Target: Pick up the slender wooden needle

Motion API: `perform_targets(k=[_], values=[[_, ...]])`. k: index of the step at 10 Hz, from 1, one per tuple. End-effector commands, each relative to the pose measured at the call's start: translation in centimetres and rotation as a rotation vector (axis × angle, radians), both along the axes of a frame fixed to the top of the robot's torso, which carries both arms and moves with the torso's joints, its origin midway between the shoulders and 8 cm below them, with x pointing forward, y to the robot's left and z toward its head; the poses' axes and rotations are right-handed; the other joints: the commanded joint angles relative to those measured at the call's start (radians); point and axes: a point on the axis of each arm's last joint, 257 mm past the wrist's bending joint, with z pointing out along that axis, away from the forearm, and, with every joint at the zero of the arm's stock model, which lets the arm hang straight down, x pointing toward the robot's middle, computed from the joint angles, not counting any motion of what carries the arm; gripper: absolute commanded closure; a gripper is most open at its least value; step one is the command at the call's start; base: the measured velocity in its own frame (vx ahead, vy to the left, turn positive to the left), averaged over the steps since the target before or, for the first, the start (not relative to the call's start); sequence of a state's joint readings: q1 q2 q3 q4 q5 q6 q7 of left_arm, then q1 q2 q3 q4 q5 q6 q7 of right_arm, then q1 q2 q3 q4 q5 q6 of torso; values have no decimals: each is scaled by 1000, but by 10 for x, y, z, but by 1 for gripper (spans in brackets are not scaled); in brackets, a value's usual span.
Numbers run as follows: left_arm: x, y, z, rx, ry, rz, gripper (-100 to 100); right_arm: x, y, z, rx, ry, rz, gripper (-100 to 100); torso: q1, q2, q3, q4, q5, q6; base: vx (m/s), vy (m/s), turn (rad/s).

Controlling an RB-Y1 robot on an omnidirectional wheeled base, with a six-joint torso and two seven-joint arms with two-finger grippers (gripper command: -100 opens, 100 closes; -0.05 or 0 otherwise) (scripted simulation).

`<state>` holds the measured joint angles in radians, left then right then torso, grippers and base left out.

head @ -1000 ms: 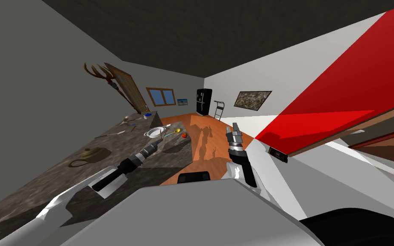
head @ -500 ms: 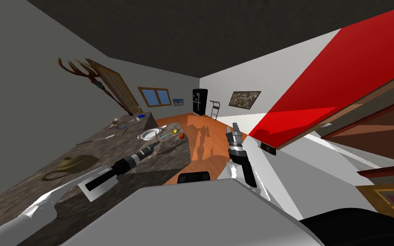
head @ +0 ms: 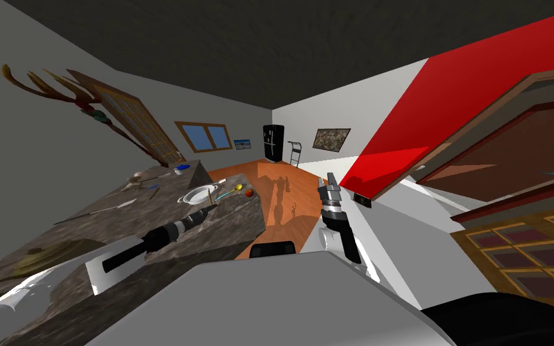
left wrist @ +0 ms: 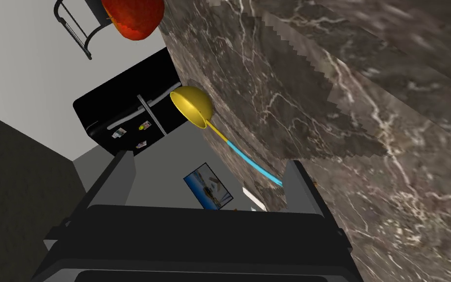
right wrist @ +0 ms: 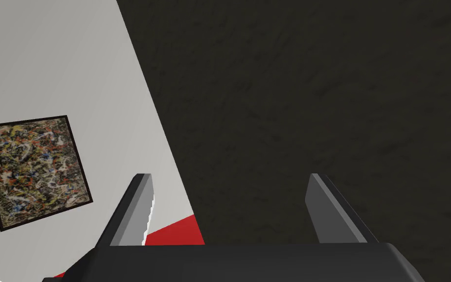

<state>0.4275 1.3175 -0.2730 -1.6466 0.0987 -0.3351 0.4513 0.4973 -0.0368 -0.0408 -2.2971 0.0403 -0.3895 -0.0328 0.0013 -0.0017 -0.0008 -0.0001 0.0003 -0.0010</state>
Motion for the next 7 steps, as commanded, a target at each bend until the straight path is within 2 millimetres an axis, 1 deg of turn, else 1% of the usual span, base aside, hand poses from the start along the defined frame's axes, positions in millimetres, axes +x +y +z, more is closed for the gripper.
perform_targets(k=[1, 2, 3, 4, 5, 7], values=[[-9, 23, -8, 32, 52, 25, -100, 0, 0, 0, 0, 0, 0, 0, 0, 0, 0, 0, 0, 0, 17, 5, -169], [-18, 43, -15, 55, 93, 47, -100, 0, 0, 0, 0, 0, 0, 0, 0, 0, 0, 0, 0, 1, 27, 7, -299], [-17, 46, -13, 69, 94, 42, -100, 0, 0, 0, 0, 0, 0, 0, 0, -1, -1, 0, 0, 1, 24, 15, -104], [-26, 66, -18, 97, 134, 62, -100, 0, 0, 0, 0, 0, 0, 0, 0, -1, 0, 0, 0, 0, 30, 9, -169], [-26, 66, -18, 97, 134, 62, -100, 0, 0, 0, 0, 0, 0, 0, 0, -1, -1, 0, 0, 1, 23, 9, -107], [-46, 104, -27, 148, 206, 104, -100, 0, 0, 0, 0, 0, 0, 0, 0, -1, 0, 0, 0, 0, 32, 13, -211]])
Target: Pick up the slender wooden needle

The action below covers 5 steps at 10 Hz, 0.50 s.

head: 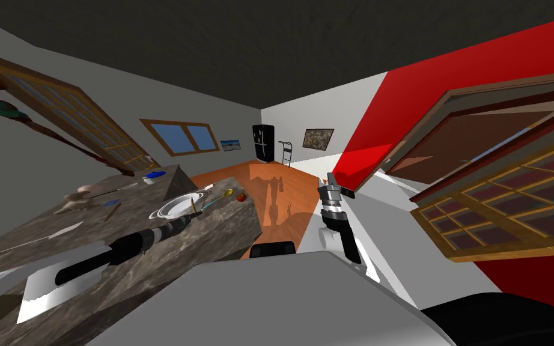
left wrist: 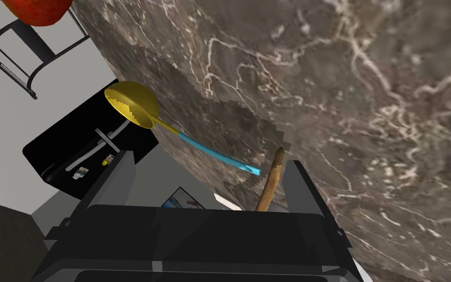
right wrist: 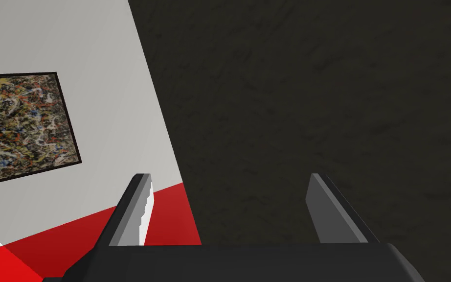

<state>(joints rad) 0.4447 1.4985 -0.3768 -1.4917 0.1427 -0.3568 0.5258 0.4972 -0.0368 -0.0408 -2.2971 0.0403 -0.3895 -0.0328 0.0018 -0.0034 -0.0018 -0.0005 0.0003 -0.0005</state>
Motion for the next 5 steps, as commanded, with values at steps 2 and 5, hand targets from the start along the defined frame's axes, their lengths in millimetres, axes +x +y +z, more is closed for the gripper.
perform_targets(k=[2, 5], values=[[-16, 25, -6, 37, 53, 32, -100, 0, 0, 0, 0, 0, 0, 0, 0, -1, -1, 0, 0, 0, 52, 24, -189], [-43, 70, -9, 100, 132, 84, -100, 0, 0, 0, 0, 0, 0, 0, 0, -1, 0, 0, 0, 0, 50, 30, -185]])
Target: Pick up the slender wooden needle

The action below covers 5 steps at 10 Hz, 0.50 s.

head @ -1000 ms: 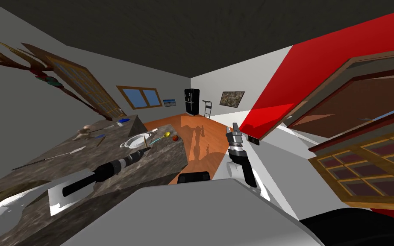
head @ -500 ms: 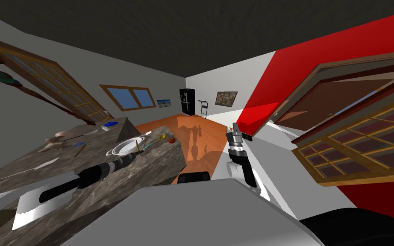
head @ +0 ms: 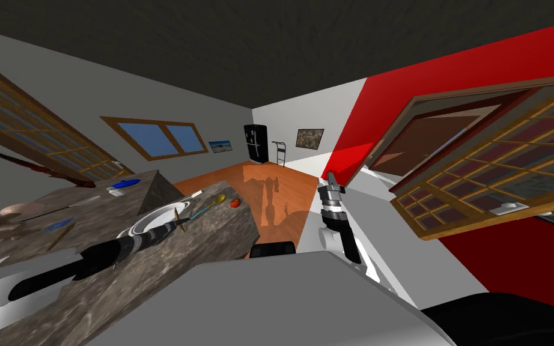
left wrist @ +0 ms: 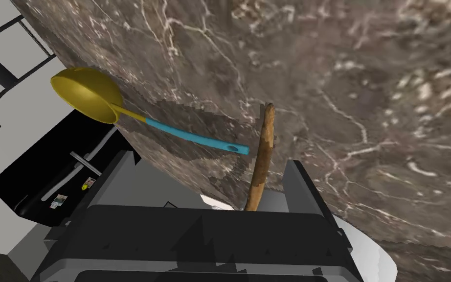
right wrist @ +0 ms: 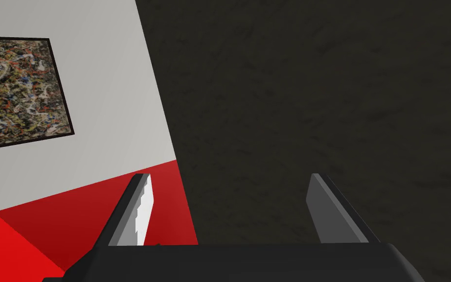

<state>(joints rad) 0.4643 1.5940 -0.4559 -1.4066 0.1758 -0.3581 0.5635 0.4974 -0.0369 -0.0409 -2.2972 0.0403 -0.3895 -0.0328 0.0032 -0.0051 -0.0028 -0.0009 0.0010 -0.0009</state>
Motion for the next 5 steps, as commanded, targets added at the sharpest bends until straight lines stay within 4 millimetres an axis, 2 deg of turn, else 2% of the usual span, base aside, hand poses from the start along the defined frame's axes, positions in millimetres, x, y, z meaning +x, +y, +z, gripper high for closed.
perform_targets(k=[1, 2, 3, 4, 5], values=[[-15, 21, -1, 30, 36, 24, -100, 0, 0, 0, 0, 0, 0, 0, 0, 0, 0, 0, 0, 0, 63, 58, -246], [-28, 41, -1, 59, 67, 47, -100, 0, 0, 0, 0, 0, 0, 0, 1, 0, 0, 0, 0, 0, 84, 82, -244], [-28, 41, -1, 59, 67, 47, -100, 0, 0, 0, 0, 0, 0, 0, 2, -1, -1, 0, 0, 0, 72, 71, -58], [-37, 54, 0, 80, 87, 63, -100, 0, 0, 0, 0, 0, 0, 0, 2, -1, -1, 0, 1, -1, 50, 71, -70], [-31, 48, -1, 71, 77, 54, -100, 0, 0, 0, 0, 0, 0, 0, 2, 0, 0, 0, 0, 0, 20, 39, -26]])
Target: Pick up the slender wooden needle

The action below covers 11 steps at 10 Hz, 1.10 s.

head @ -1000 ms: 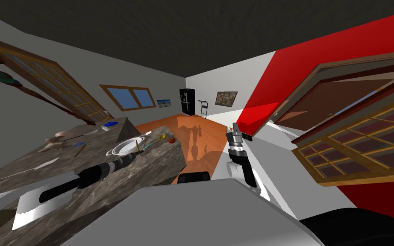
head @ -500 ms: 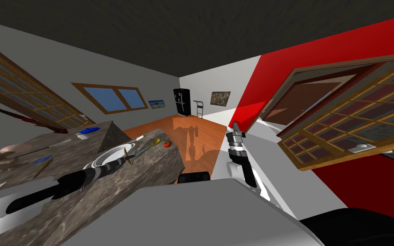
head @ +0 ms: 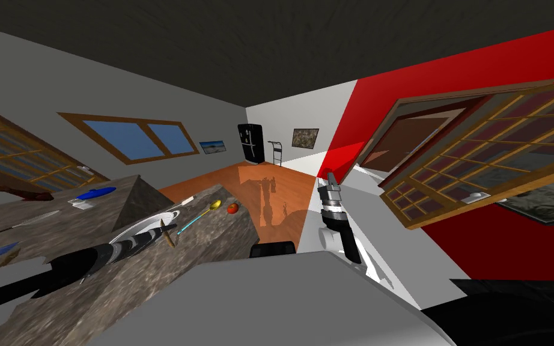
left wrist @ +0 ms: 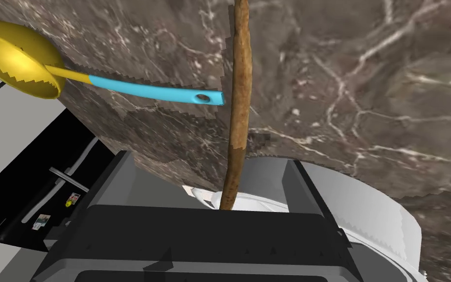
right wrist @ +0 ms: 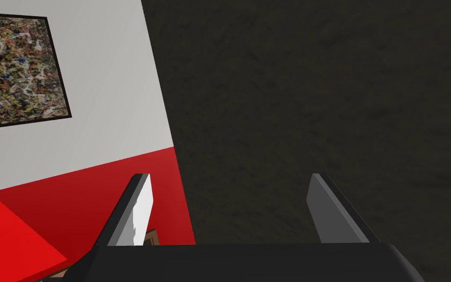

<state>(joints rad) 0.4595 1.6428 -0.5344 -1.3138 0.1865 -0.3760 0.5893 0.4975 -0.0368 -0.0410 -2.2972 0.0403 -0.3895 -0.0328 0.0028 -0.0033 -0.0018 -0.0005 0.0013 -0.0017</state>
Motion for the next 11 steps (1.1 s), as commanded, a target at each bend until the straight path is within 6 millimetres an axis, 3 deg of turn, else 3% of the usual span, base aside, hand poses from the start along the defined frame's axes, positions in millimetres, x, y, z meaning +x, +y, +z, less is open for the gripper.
perform_targets(k=[1, 2, 4, 5, 7, 8, 10, 11], values=[[0, 0, 0, 0, 0, 0, 0, 0, 0, 0, 0, 0, 0, 0, 0, 0, 0, 0, 0, 0, 0, 0, 0], [9, 4, 1, -16, -26, 12, -100, 0, 0, 0, 0, 0, 0, 0, -2, 2, 1, 0, -1, 0, -75, -4, -283], [5, 18, 3, 12, -19, 27, -100, 0, 0, 0, 0, 0, 0, 0, -3, 7, 4, 2, -1, 0, -76, 5, -50], [15, 12, 1, -22, -43, 28, -100, 0, 0, 0, 0, 0, 0, 0, -3, 7, 4, 2, -1, -1, -104, -14, -264], [8, 35, 5, 20, -34, 54, -100, 0, 0, 0, 0, 0, 0, 0, -3, 9, 5, 2, -1, 0, -71, 2, -53], [20, 26, 1, -19, -55, 53, -100, 0, 0, 0, 0, 0, 0, 0, -3, 6, 4, 2, -1, -1, -92, 2, -208], [10, 52, 6, 28, -44, 86, -100, 0, 0, 0, 0, 0, 0, 0, -3, 8, 5, 2, -1, 0, -63, -1, -76], [19, 44, 1, -10, -59, 88, -100, 0, 0, 0, 0, 0, 0, 0, -2, 6, 4, 2, -1, -2, -88, -9, -237]])
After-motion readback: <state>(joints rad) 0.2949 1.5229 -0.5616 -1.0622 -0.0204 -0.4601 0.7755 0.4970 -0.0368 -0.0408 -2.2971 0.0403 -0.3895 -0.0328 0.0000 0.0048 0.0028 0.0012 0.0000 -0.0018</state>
